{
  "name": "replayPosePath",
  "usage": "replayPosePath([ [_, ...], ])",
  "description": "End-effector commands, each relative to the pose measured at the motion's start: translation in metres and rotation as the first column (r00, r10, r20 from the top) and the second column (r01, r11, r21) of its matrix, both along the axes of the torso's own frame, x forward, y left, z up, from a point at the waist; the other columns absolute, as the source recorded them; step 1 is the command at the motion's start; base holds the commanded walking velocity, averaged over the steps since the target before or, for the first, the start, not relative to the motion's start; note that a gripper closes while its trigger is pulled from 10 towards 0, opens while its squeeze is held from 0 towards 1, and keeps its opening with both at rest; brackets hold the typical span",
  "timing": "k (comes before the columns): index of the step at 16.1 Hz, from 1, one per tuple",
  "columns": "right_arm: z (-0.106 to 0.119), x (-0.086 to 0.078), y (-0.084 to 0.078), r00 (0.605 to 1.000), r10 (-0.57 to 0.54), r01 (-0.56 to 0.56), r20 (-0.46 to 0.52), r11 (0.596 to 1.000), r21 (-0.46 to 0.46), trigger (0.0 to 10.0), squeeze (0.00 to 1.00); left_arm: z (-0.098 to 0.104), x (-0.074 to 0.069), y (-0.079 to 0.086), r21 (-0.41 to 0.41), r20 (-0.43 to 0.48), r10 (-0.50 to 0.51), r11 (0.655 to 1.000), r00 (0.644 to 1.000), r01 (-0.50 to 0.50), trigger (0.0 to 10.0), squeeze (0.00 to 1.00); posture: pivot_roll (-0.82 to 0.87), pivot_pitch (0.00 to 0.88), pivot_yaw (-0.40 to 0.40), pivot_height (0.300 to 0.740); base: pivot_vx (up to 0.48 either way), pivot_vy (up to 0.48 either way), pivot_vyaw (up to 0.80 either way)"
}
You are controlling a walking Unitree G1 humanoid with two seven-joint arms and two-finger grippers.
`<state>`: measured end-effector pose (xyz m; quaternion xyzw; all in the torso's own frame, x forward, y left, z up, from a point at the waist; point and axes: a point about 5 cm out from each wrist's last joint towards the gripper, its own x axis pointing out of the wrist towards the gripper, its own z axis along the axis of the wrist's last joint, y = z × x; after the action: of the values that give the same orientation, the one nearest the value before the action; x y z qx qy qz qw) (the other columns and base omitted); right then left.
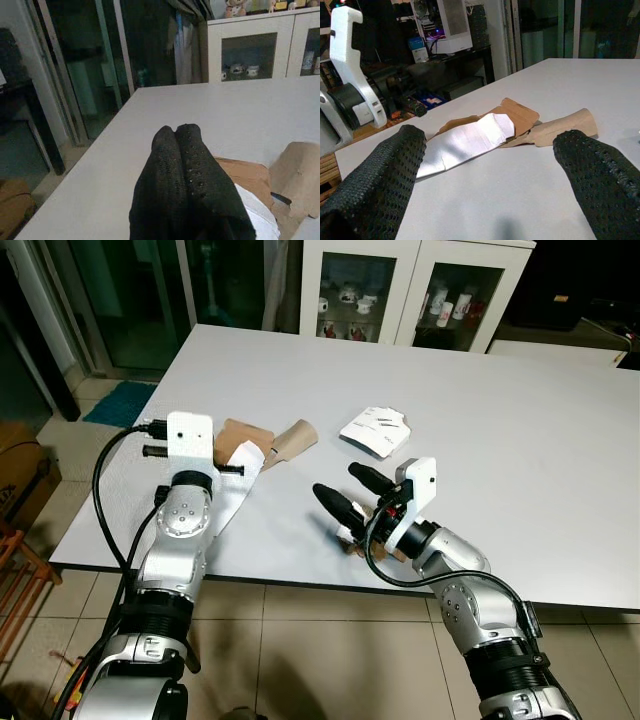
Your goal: Picking trash to rubbish bin
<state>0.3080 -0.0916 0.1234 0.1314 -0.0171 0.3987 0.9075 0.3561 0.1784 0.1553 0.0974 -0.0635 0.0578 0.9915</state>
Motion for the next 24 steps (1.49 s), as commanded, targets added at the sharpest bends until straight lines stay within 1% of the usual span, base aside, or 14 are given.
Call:
replayPosePath([
  [1,0.004,0.004,-0.003,1.000,-0.017,0.017,0.016,1.000,-0.009,10.0,0.00,0.006,0.004,-0.007,0.002,0.011,-0.043,0.999,0.999,0.043,10.0,0.00,0.02,0.010,-0.054,0.740,0.000,0.000,0.00],
  [2,0.004,0.004,-0.003,1.000,-0.017,0.017,0.016,1.000,-0.009,10.0,0.00,0.002,0.004,-0.008,0.005,-0.007,-0.052,0.999,0.999,0.052,10.0,0.00,0.02,0.010,-0.054,0.740,0.000,0.000,0.00],
  [3,0.003,0.005,-0.003,1.000,-0.022,0.023,0.016,1.000,-0.012,10.0,0.00,-0.005,0.004,-0.005,-0.038,-0.036,-0.034,0.999,0.999,0.032,10.0,0.00,0.02,0.010,-0.054,0.740,0.000,0.000,0.00],
  [4,0.003,0.005,-0.003,1.000,-0.027,0.027,0.015,1.000,-0.014,10.0,0.00,-0.005,0.004,-0.003,-0.042,-0.039,-0.028,0.999,0.999,0.026,10.0,0.00,0.02,0.010,-0.054,0.740,0.000,0.000,0.00],
  [5,0.002,0.005,-0.003,1.000,-0.026,0.026,0.014,1.000,-0.016,10.0,0.00,-0.005,0.005,-0.001,-0.047,-0.036,-0.036,0.998,0.999,0.034,10.0,0.65,0.02,0.011,-0.053,0.740,0.000,0.000,0.00],
  [6,0.002,0.005,-0.003,1.000,-0.025,0.025,0.013,1.000,-0.017,10.0,0.00,-0.004,0.005,0.000,-0.052,-0.034,-0.040,0.998,0.999,0.038,10.0,1.00,0.02,0.011,-0.053,0.740,0.000,0.000,0.00],
  [7,0.002,0.005,-0.003,1.000,-0.025,0.025,0.012,1.000,-0.017,10.0,0.00,-0.002,0.005,0.004,-0.077,-0.031,-0.048,0.996,0.998,0.046,10.0,1.00,0.02,0.012,-0.051,0.740,0.000,0.000,0.00],
  [12,0.000,0.004,-0.003,1.000,-0.026,0.026,0.010,0.999,-0.021,10.0,0.00,0.012,0.007,0.020,-0.133,-0.012,-0.046,0.990,0.999,0.044,10.0,1.00,0.03,0.017,-0.055,0.740,0.000,0.000,0.00],
  [13,-0.001,0.004,-0.002,1.000,-0.024,0.024,0.008,0.999,-0.025,10.0,0.00,0.015,0.008,0.021,-0.166,-0.018,-0.081,0.983,0.997,0.077,10.0,1.00,0.03,0.017,-0.055,0.740,0.000,0.000,0.00],
  [14,-0.001,0.004,-0.002,1.000,-0.023,0.023,0.008,0.999,-0.025,10.0,0.00,0.015,0.008,0.021,-0.174,-0.022,-0.107,0.979,0.994,0.102,10.0,1.00,0.03,0.016,-0.055,0.740,0.000,0.000,0.00],
  [15,-0.001,0.004,-0.001,1.000,-0.023,0.023,0.008,0.999,-0.025,10.0,0.00,0.014,0.008,0.021,-0.172,-0.029,-0.136,0.977,0.990,0.129,10.0,1.00,0.03,0.016,-0.055,0.740,0.000,0.000,0.00],
  [18,0.000,0.005,-0.001,1.000,-0.023,0.023,0.010,1.000,-0.022,10.0,0.00,0.013,0.007,0.027,-0.166,-0.046,-0.148,0.976,0.988,0.138,10.0,1.00,0.03,0.015,-0.053,0.740,0.000,0.000,0.00],
  [24,-0.001,0.005,-0.001,1.000,-0.020,0.020,0.011,1.000,-0.023,10.0,0.00,0.014,0.007,0.027,-0.158,-0.056,-0.177,0.973,0.983,0.166,10.0,1.00,0.03,0.007,-0.051,0.740,0.000,0.000,0.00],
])
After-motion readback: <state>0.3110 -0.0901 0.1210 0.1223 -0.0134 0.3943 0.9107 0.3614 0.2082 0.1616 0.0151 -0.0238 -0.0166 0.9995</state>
